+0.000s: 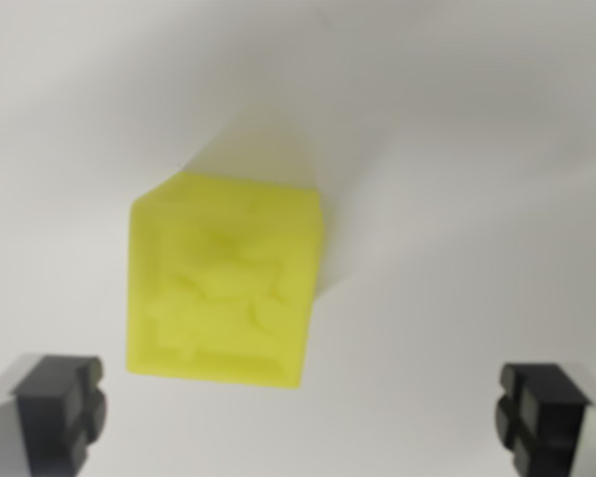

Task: Pick yellow cube

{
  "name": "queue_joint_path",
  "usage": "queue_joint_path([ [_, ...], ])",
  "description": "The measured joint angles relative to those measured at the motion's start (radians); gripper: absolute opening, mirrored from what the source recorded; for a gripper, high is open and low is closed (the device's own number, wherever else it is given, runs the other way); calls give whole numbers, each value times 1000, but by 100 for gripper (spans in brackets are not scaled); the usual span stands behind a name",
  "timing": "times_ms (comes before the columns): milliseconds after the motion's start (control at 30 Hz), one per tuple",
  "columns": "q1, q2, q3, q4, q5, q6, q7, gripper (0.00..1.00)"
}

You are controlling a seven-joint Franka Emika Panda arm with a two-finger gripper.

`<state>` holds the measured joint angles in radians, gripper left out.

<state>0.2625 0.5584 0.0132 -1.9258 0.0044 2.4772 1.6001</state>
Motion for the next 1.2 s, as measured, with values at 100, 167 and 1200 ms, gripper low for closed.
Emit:
queue_joint_path([
  [100,10,21,0,14,-3,9,31,100],
  [167,17,36,0,23,-5,15,51,100],
  [1200,39,173,1,87,-20,92,138,100],
])
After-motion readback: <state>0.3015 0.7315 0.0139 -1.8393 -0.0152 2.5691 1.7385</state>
